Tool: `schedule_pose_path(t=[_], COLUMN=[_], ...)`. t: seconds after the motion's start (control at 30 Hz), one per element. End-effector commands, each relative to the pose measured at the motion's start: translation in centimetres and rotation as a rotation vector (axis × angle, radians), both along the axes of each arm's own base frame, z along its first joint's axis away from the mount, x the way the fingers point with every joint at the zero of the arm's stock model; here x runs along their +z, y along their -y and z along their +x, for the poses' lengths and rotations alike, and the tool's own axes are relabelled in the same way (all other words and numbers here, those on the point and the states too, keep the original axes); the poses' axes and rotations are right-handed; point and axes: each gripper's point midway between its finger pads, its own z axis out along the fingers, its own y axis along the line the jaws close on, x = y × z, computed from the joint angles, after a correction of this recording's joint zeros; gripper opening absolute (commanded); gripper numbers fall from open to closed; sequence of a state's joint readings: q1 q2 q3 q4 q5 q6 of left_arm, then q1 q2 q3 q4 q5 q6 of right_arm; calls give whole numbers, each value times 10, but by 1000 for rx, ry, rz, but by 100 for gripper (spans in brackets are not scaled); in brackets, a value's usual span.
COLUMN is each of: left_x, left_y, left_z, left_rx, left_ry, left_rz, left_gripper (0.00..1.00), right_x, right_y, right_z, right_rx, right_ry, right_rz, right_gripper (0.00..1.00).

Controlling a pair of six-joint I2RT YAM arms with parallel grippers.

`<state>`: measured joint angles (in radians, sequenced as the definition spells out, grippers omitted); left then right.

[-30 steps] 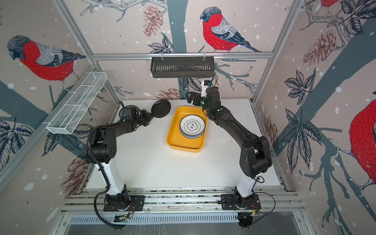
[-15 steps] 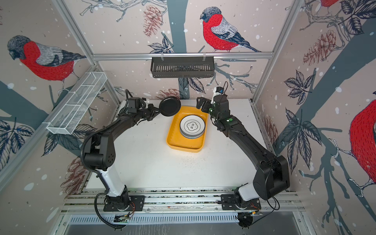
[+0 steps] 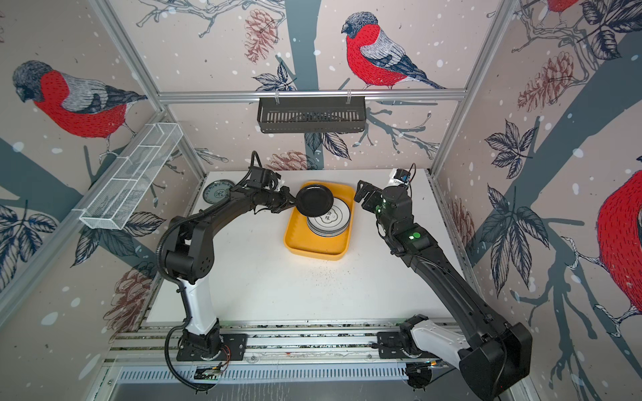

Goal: Place the plates into the plastic bin on the countertop
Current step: Place the plate in the plastic bin.

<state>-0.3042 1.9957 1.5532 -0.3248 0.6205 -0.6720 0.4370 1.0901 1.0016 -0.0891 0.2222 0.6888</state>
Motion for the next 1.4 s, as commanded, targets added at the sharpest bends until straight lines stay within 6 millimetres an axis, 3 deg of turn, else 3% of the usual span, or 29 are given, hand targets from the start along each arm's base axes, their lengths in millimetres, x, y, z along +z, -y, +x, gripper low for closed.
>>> schedule_pose_path(t=[0.0, 0.37, 0.6, 1.17, 1.37], left_x=[-5, -31, -45, -58, -58], left_y=[9, 44, 43, 57, 58], left_z=[-2, -5, -3, 1, 2], left_rx=[-31, -101, -104, -129, -125], left_ry=[1, -46, -69, -101, -103], left_rz=[22, 78, 118, 139, 140], left_gripper=[0, 0, 0, 0, 8], right_x=[-3, -5, -5, -8, -6], right_y=[13, 31, 36, 49, 52], right_z=[-8, -24, -23, -15, -10], right_rx=[-57, -110, -121, -132, -130], right_ry=[-17, -18, -18, -23, -20], right_rz=[-2, -6, -18, -25, -28], right_gripper=[100, 100, 100, 100, 100])
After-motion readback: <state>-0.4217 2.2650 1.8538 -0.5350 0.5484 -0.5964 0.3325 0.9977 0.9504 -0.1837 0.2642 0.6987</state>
